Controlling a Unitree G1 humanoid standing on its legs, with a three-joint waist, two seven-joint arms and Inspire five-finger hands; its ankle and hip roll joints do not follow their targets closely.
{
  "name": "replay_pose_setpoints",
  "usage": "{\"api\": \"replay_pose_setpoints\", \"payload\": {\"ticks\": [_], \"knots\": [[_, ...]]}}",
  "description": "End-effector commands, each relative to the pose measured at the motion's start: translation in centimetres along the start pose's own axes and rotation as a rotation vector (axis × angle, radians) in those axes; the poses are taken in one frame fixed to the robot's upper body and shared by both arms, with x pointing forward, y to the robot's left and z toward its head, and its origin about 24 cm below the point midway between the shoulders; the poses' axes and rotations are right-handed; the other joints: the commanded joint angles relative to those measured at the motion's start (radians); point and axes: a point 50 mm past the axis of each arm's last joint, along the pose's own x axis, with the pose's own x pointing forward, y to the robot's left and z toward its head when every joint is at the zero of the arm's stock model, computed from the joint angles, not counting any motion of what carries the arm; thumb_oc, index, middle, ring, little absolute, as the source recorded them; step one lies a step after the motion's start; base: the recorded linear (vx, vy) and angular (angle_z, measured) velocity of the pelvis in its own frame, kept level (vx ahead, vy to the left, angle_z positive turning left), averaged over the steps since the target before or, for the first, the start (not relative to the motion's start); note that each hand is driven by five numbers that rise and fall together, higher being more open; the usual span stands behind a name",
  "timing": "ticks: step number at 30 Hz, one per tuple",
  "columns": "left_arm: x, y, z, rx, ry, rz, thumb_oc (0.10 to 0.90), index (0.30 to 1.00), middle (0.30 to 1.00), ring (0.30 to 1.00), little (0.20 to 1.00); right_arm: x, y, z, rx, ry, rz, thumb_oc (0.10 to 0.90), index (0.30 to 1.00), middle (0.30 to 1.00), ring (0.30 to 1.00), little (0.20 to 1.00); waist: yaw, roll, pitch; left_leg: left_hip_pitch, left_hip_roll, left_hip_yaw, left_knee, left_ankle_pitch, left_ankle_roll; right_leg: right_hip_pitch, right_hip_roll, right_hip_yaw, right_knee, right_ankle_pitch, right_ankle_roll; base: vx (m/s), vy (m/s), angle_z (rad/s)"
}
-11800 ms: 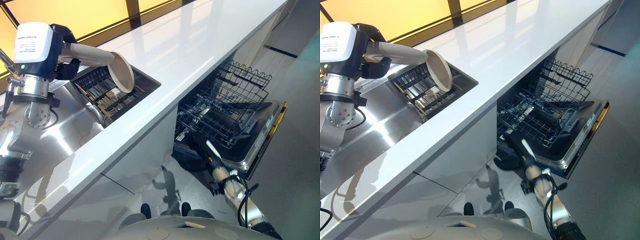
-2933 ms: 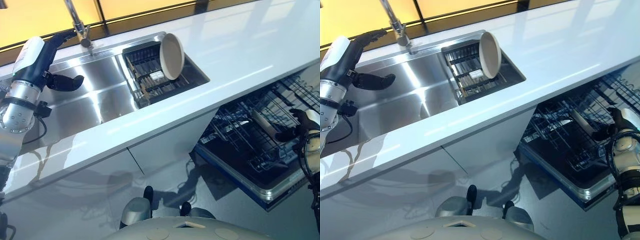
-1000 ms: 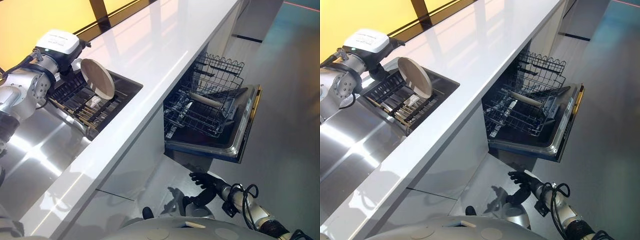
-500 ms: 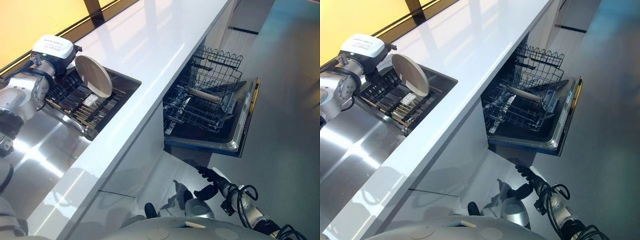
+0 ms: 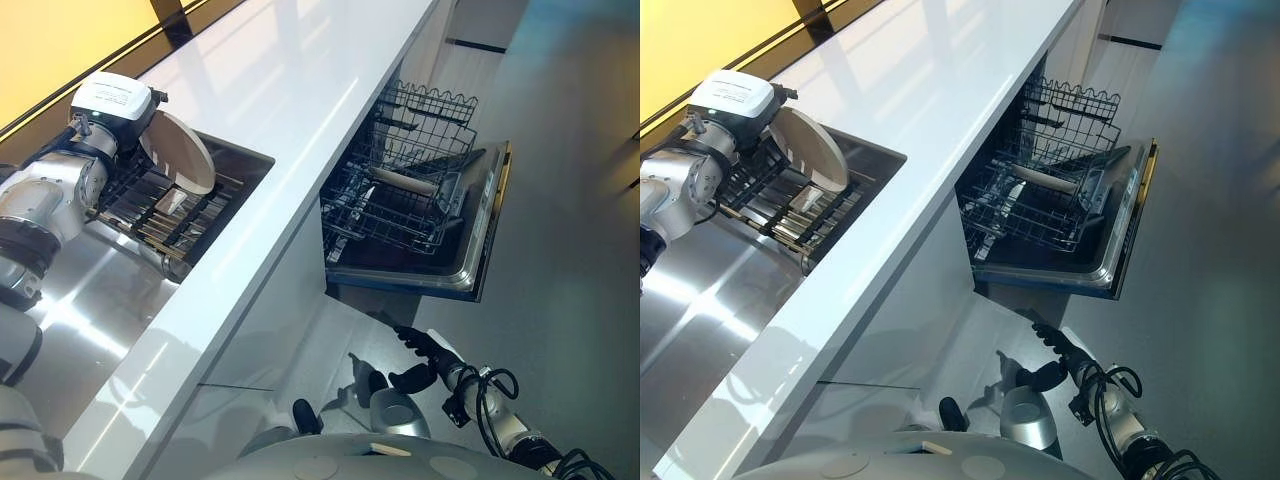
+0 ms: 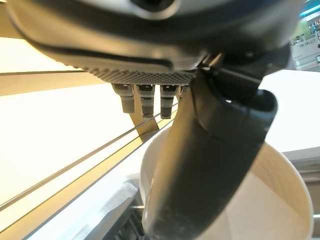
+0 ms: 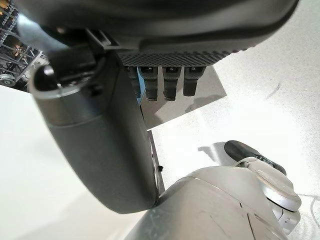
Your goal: Pick up plates and place into dishwasher.
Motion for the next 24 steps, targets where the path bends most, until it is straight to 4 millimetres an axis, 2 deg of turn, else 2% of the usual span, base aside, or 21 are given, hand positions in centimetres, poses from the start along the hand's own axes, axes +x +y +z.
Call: {"api": "replay_pose_setpoints", "payload": {"ticks": [1,16,24], "knots": [[0.7,6.8,-3.4,-0.023,0.184,0.288,0.8,0.9,0.9,0.9,0.9,-2.2,1.6,-3.8,-0.067,0.109,0.065,0.8,0.9,0.9,0.9,0.9,-0.034,0.015,-0.05,-0.038,-0.063,-0.043,0.17,-0.21,0.038,-0.191,-0.007,0.032,0.049,0.168,0.081,0.05,-0.007,0.0],[1.1,6.1,-2.6,0.032,0.173,0.275,0.8,0.9,0.9,0.9,0.9,-2.6,1.9,-4.3,-0.075,0.126,0.07,0.8,0.9,0.9,0.9,0.9,-0.06,0.014,-0.042,-0.022,-0.067,-0.046,0.185,-0.226,0.036,-0.199,-0.005,0.039,0.062,0.178,0.08,0.05,-0.008,-0.04],[1.5,4.5,-1.6,0.192,0.121,0.114,0.8,0.9,0.9,0.9,0.9,-2.7,1.3,-4.4,-0.083,0.129,0.063,0.8,0.9,0.9,0.9,0.9,-0.073,0.017,-0.032,-0.019,-0.071,-0.05,0.192,-0.231,0.036,-0.205,-0.002,0.043,0.07,0.185,0.079,0.04,0.001,-0.07]]}}
